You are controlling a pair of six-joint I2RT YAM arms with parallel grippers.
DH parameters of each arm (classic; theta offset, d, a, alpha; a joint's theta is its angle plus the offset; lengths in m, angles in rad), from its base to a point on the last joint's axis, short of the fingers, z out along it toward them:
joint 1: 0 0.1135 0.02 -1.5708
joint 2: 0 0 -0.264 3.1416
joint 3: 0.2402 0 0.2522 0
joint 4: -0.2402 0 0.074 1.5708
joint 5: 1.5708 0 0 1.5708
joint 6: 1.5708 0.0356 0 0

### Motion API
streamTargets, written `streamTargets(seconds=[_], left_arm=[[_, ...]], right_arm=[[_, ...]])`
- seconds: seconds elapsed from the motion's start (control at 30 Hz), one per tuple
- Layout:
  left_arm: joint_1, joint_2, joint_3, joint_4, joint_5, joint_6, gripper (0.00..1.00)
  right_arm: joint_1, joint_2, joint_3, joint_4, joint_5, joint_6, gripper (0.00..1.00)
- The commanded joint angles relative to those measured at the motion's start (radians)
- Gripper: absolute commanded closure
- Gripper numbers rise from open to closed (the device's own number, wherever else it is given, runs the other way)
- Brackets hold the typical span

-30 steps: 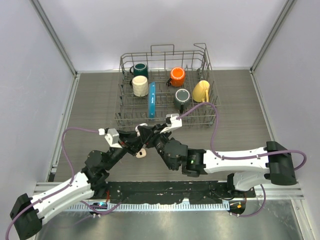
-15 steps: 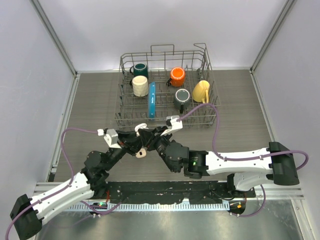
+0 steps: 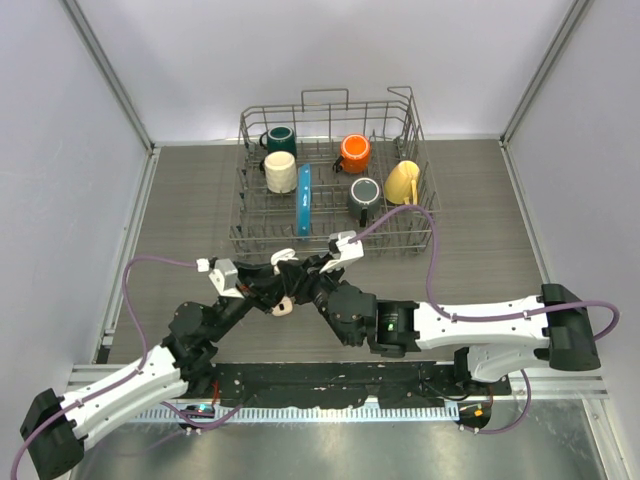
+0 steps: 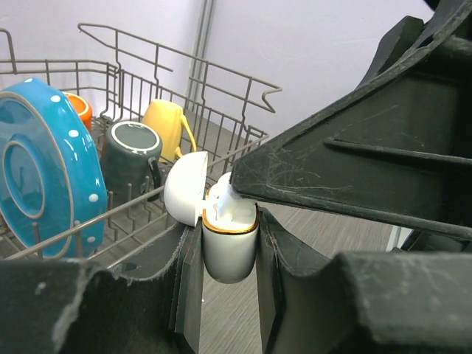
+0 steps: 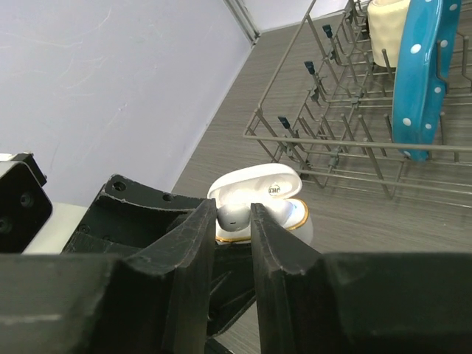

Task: Insert the wireless bluetooth earbuds into the charging case
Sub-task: Place the earbud in the charging case, then close the charging case.

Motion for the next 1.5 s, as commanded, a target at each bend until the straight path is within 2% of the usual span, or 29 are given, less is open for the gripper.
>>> streamTargets(seconds=[0.0,0.03,0.23,0.47,0.6,0.67,0.7,0.73,0.8,0.83,0.87,0.93,1.13,1.27,1.47], left_arm=[[0.004,-0.028,0.021,0.115,-0.018,0.020,1.00],[0.006,-0.028,0.023,0.108,-0.012,0.019,1.00],[0.006,-0.029,0.024,0.079,-0.003,0.013,1.00],[0.006,-0.040,0.021,0.033,0.035,-0.001,1.00],[0.006,-0.062,0.021,-0.007,0.048,-0.007,1.00],[0.004,-0.074,0.021,-0.022,0.057,-0.007,1.00],[0.006,-0.075,0.023,-0.027,0.075,-0.007,1.00],[0.006,-0.077,0.026,-0.037,0.086,-0.004,1.00],[0.006,-0.077,0.030,-0.048,0.115,-0.004,1.00],[0.006,-0.078,0.035,-0.059,0.141,-0.006,1.00],[0.006,-0.074,0.037,-0.060,0.150,-0.007,1.00],[0.004,-0.069,0.038,-0.065,0.169,-0.012,1.00],[0.006,-0.045,0.066,-0.094,0.210,-0.012,1.00],[0.004,-0.006,0.075,-0.070,0.253,-0.021,1.00],[0.006,0.026,0.090,-0.062,0.287,-0.032,1.00]], right_arm=[[0.014,-0.030,0.055,-0.111,0.026,-0.049,0.64],[0.014,-0.033,0.061,-0.116,0.026,-0.054,0.57],[0.011,-0.070,0.121,-0.125,-0.009,-0.087,0.38],[0.011,-0.147,0.161,-0.062,-0.129,-0.156,0.35],[0.011,-0.190,0.158,-0.099,-0.092,-0.150,0.31],[0.004,-0.196,0.170,-0.207,0.000,-0.115,0.29],[-0.005,-0.193,0.196,-0.267,0.026,-0.042,0.28],[-0.036,-0.187,0.209,-0.403,0.040,-0.002,0.28],[-0.085,-0.187,0.227,-0.573,-0.003,0.151,0.28],[-0.151,-0.201,0.221,-0.599,-0.044,0.184,0.27],[-0.179,-0.216,0.204,-0.602,-0.152,0.210,0.27],[-0.241,-0.247,0.135,-0.581,-0.224,0.268,0.27],[-0.285,-0.388,-0.014,-0.508,-0.284,0.287,0.23],[-0.305,-0.403,0.014,-0.570,-0.302,0.268,0.20],[-0.343,-0.331,0.107,-0.679,-0.382,0.265,0.18]])
